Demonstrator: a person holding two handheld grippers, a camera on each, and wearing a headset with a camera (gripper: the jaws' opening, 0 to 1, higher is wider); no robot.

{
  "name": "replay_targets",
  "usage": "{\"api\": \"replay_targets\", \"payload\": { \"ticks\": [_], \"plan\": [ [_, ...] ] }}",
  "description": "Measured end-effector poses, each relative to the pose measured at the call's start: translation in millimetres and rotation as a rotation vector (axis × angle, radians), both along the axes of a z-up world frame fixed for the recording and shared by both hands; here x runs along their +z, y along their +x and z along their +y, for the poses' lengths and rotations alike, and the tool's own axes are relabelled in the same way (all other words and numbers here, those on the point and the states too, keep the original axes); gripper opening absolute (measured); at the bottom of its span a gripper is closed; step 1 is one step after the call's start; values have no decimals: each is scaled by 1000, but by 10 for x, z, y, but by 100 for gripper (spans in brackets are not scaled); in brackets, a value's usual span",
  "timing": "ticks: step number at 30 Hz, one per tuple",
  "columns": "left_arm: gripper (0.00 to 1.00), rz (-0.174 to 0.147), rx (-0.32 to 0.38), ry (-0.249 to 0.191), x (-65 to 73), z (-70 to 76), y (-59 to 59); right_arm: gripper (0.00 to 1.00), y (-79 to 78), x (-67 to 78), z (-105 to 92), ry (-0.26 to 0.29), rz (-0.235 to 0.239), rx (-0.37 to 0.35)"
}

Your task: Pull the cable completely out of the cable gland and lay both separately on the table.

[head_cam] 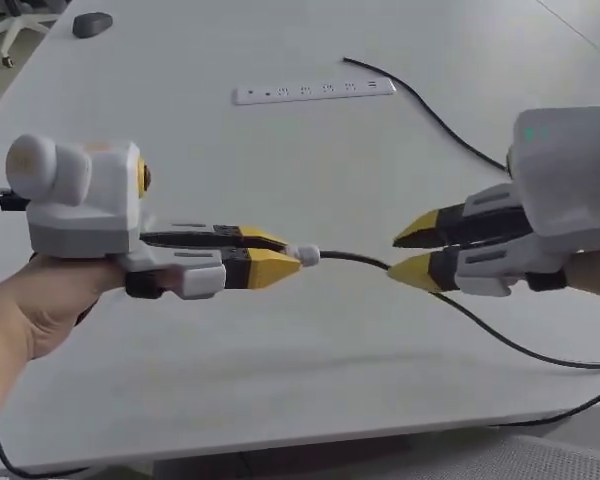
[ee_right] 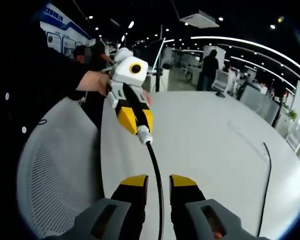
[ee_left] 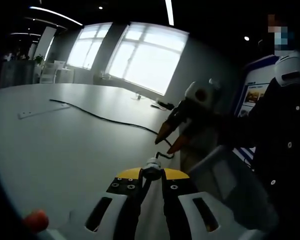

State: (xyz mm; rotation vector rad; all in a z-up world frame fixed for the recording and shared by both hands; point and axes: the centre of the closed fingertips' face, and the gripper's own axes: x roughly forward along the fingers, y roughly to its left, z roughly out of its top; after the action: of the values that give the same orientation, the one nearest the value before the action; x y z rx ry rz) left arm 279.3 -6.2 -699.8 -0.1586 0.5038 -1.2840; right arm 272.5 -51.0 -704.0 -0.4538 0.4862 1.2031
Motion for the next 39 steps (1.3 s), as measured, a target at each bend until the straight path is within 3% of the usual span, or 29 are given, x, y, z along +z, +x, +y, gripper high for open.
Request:
{"api": "replay_targets", "payload": {
  "ticks": [2, 4, 7, 12, 15, 19, 33, 36, 39],
  "plan": [
    [15, -3, -5, 3, -2, -11, -12, 11, -2, 17, 104, -5, -16, 31],
    [15, -3, -5, 2, 0, -14, -15, 9, 13, 78, 219, -2, -80, 73],
    [15, -4, -6, 1, -4, -20, -22, 6, -15, 47, 313, -12, -59, 101],
    [15, -7, -4, -2, 10, -8, -8, 5, -10, -17, 340, -38, -60, 120],
    [15, -11, -6, -6, 22, -15, -7, 1, 5, -47, 320, -66, -92, 134],
    [15, -8, -6, -5, 8, -20, -3, 1, 10, -61, 312, -66, -81, 132],
    [15, -14, 8, -8, 18, 1, 31, 0, 74, -92, 160, -79, -80, 53],
    [15, -11, 30, -12, 33, 49, 63, 0, 122, -127, 34, -91, -74, 3],
    [15, -16, 42, -16, 54, 71, 75, 0, 179, -121, -107, -62, -41, -72]
  ]
}}
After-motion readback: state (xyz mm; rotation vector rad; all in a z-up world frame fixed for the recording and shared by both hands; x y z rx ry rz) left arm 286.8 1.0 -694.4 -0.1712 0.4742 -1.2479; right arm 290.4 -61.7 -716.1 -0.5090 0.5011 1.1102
